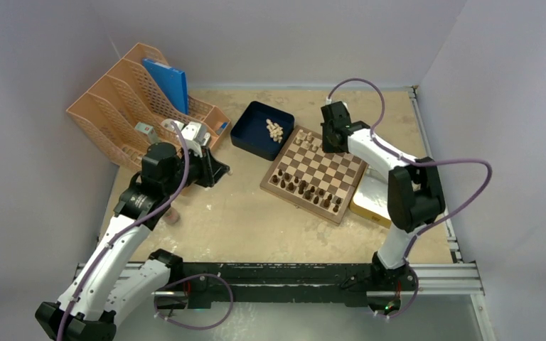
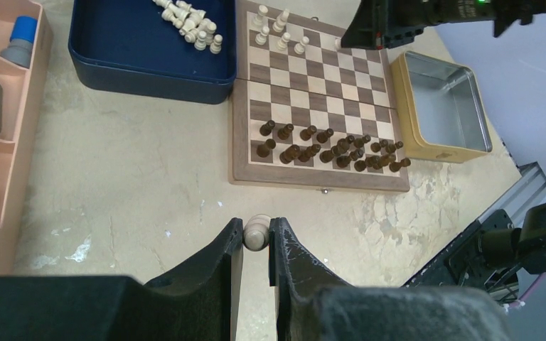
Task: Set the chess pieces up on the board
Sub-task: Place the chess piece on the chessboard.
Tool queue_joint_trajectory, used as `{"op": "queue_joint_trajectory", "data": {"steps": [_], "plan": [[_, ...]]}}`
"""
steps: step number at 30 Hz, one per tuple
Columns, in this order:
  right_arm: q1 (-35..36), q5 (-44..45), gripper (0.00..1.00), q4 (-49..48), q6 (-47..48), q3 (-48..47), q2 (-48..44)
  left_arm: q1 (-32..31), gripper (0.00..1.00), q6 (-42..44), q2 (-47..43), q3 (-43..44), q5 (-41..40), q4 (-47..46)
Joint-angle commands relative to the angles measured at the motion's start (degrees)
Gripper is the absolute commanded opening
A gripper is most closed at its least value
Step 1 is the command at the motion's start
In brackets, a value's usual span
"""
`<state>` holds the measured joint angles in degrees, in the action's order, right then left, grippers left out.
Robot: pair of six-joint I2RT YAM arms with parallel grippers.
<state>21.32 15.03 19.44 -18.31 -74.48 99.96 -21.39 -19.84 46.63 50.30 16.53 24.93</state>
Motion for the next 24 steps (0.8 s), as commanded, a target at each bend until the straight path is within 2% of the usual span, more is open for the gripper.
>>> {"op": "queue_joint_trajectory", "data": {"steps": [1, 24], "plan": [[0.0, 2.4, 0.07, 6.5, 1.9, -5.8, 3.1, 0.1, 0.0, 1.7, -1.8, -0.6, 2.4, -2.8], [-0.1, -3.8, 0.11, 4.9, 3.8, -8.2, 9.8, 0.1, 0.0, 1.4, -1.7, -1.4, 3.6, -2.7]]}}
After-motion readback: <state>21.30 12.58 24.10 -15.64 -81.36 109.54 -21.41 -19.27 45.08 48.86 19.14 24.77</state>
